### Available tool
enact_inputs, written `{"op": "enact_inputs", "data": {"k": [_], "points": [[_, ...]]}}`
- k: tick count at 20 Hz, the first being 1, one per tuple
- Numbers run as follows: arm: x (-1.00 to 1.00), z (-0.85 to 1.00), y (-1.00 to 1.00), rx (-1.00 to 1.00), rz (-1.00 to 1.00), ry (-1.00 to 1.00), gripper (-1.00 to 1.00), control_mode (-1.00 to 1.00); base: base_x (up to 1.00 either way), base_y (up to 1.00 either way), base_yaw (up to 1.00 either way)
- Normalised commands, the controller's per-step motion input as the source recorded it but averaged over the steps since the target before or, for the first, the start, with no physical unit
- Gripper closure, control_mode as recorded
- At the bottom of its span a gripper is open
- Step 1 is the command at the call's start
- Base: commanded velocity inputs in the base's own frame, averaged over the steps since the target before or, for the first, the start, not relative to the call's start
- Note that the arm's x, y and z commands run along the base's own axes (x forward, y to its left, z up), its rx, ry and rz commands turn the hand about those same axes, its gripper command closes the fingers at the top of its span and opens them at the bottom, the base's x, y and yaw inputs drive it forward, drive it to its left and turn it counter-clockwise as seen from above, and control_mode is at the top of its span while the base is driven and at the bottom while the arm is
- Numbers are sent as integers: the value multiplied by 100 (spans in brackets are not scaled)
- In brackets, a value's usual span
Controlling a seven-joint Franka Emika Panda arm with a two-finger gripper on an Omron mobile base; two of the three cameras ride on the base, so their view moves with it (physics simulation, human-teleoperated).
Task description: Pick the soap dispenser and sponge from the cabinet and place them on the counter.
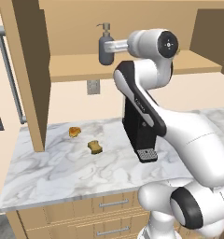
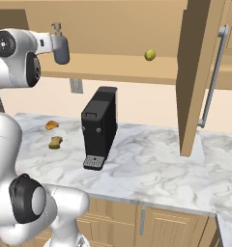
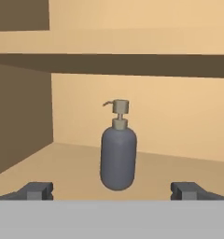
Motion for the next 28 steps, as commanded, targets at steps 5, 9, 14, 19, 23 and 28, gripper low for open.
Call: {"op": "enact_inputs", "data": {"k": [5, 9, 14, 19, 23, 28], "points": [[17, 20, 0, 0, -1, 5, -100, -100, 0, 0, 0], [12, 10, 0, 0, 0, 10, -100, -100, 0, 0, 0], [9, 0, 0, 0, 0, 16, -100, -100, 0, 0, 0], [5, 0, 0, 0, 0, 11, -100, -100, 0, 0, 0], [0, 0, 0, 0, 0, 0, -100, -100, 0, 0, 0], [3, 0, 0, 0, 0, 0, -100, -100, 0, 0, 0]]}}
